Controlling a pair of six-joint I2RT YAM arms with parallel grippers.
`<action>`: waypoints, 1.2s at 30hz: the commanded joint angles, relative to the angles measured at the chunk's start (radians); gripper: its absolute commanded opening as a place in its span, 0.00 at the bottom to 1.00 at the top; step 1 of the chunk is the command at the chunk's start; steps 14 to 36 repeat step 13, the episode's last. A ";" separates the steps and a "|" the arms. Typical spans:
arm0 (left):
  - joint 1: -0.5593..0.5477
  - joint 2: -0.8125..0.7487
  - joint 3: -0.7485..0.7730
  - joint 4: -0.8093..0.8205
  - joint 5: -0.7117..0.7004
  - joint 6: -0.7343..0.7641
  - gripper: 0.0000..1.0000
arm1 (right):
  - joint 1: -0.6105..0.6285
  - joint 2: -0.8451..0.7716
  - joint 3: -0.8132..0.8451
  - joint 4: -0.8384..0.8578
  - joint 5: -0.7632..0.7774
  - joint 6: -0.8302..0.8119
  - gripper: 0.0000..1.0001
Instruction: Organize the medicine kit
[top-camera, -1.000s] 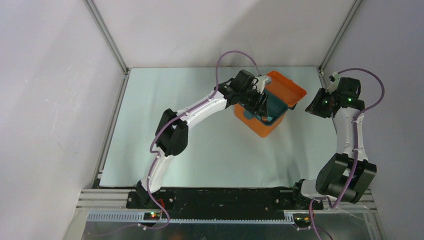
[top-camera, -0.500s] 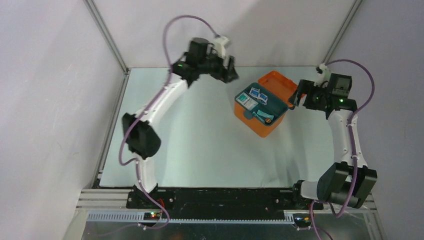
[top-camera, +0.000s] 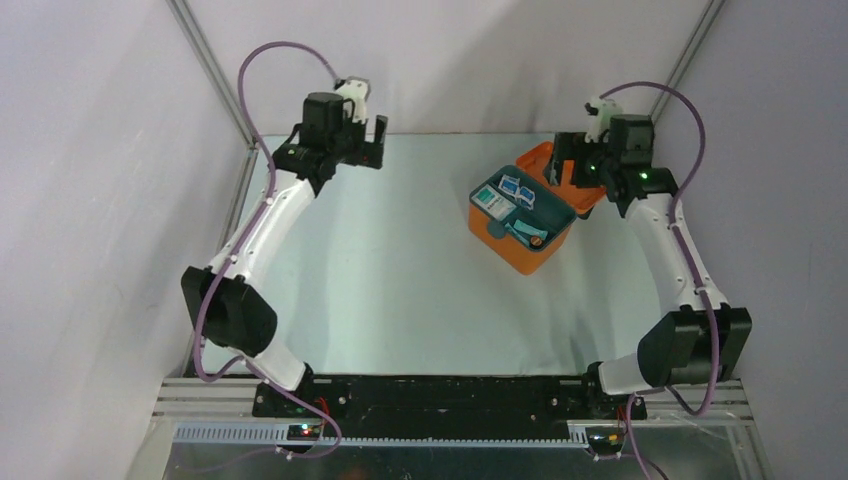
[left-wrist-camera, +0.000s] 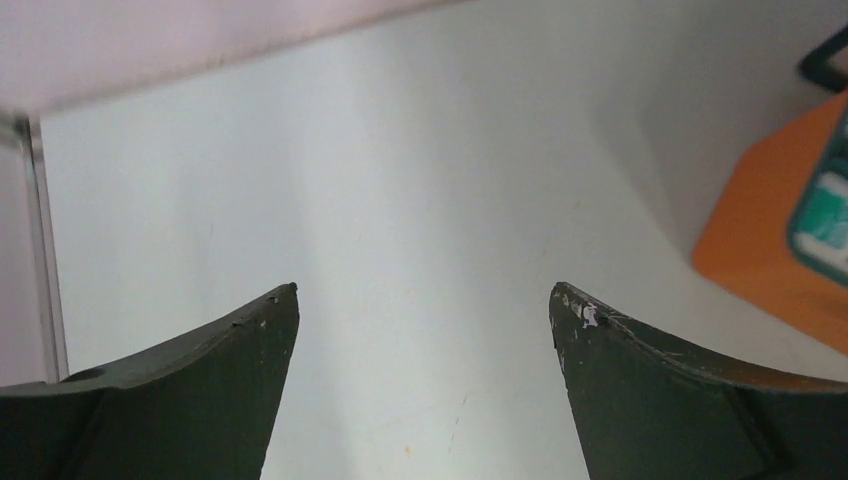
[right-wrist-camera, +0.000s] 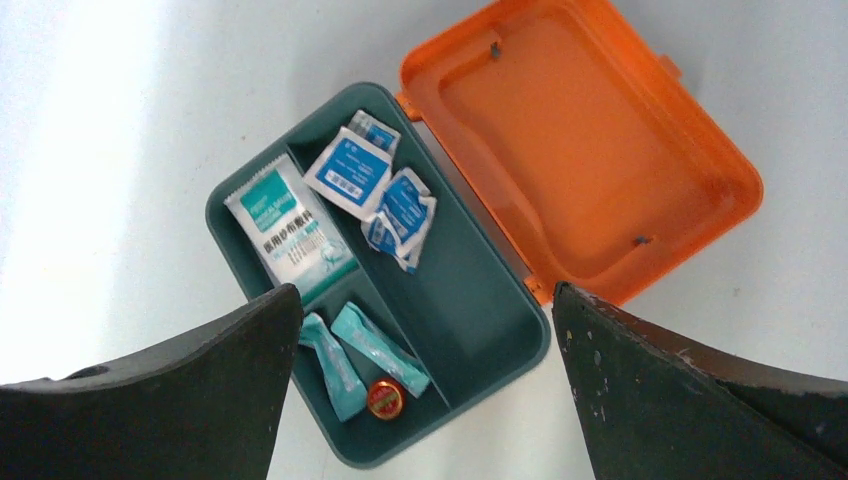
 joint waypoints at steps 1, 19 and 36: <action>0.110 -0.109 -0.129 -0.005 0.009 -0.161 1.00 | 0.126 0.072 0.124 -0.008 0.169 0.018 0.99; 0.130 -0.105 -0.219 0.031 -0.126 -0.217 1.00 | 0.176 0.210 0.340 0.038 0.228 0.052 0.99; 0.130 -0.105 -0.219 0.031 -0.126 -0.217 1.00 | 0.176 0.210 0.340 0.038 0.228 0.052 0.99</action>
